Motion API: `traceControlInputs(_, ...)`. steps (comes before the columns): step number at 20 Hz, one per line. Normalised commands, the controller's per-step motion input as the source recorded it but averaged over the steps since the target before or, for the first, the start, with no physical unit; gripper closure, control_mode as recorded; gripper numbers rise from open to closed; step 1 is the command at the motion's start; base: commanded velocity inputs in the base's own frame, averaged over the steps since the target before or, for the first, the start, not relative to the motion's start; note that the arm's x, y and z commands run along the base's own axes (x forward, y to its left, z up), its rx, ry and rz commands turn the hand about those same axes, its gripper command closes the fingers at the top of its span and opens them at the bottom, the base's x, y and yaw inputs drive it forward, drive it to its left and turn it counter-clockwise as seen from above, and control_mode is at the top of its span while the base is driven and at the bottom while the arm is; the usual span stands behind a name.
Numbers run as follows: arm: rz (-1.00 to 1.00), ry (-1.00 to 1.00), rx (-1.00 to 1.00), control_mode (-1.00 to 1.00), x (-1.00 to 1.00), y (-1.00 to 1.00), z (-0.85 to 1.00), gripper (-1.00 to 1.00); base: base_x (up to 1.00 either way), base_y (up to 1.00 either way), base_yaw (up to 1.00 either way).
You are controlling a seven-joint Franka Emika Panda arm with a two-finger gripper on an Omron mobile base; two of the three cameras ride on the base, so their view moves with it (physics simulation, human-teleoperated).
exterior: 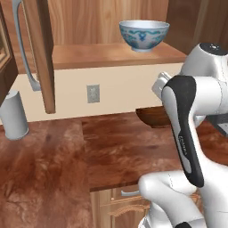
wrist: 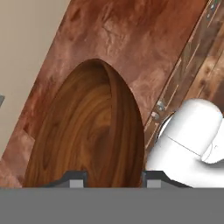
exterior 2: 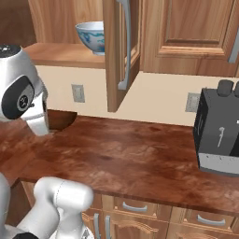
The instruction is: Take the smaller bowl and place it next to the appetizer plate on the dining counter , and place the larger bowl next to the plate with cooked food.
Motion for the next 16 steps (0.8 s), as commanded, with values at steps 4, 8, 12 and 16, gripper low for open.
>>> traceControlInputs(4, -0.20, 0.14, 0.00, 1.00, -0.75, -0.29, -0.19, 1.00, -0.25, -0.09, -0.06)
traceControlInputs(8, 0.00, 0.00, 0.00, 1.00, 0.00, 0.00, 0.00, 1.00, -1.00, -0.37, -0.22)
traceControlInputs(12, 0.00, 0.00, 0.00, 1.00, 0.00, 0.00, 0.00, 1.00, -1.00, -0.51, -0.08)
traceControlInputs(16, 0.00, 0.00, 0.00, 1.00, 0.00, 0.00, 0.00, 1.00, -0.44, -0.89, -0.27)
